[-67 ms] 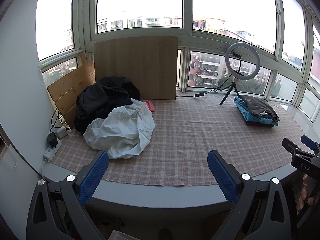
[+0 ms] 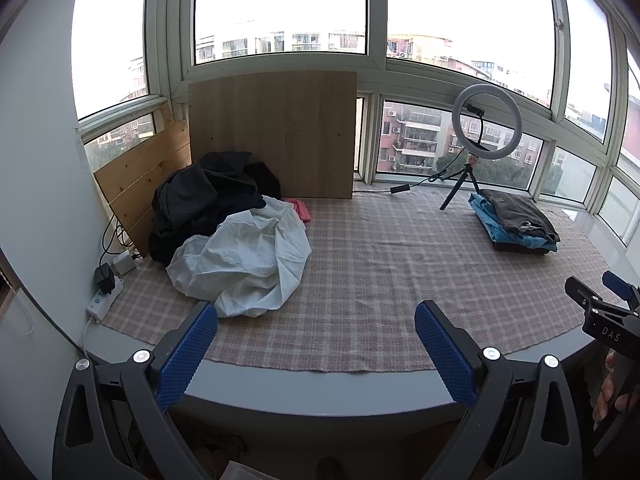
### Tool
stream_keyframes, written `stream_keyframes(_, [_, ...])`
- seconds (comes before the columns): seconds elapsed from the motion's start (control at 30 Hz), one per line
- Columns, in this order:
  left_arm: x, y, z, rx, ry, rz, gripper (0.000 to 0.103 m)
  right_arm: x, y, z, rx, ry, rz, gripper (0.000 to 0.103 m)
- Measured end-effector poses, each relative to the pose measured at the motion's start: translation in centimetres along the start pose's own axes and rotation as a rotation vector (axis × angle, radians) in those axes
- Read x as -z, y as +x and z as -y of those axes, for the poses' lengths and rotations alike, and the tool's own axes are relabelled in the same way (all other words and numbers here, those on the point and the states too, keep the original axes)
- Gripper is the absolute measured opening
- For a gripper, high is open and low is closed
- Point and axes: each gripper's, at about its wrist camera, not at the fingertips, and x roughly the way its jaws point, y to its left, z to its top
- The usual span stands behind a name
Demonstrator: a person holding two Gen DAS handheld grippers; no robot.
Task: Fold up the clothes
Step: 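Move both tools toward the pile of black and white clothes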
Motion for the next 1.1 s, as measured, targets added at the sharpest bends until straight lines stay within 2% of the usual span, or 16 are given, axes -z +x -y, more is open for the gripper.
stream_keyframes(0.17, [-0.1,0.9,-0.6,0.023,-0.028,-0.032,0.099,-0.2,0.2,0.3,0.004,-0.009,-0.012,0.103])
stream_keyframes(0.47, [-0.9,2.5,-1.0,-0.014,-0.028,-0.032,0.099,-0.9,2.2,-1.1,-0.007,-0.022,-0.017,0.103])
stream_keyframes(1.1, [-2.9,6.6,-2.4,-0.037,-0.030,-0.053,0.099,-3.2,6.9,-3.7,-0.026,-0.043,-0.039,0.103])
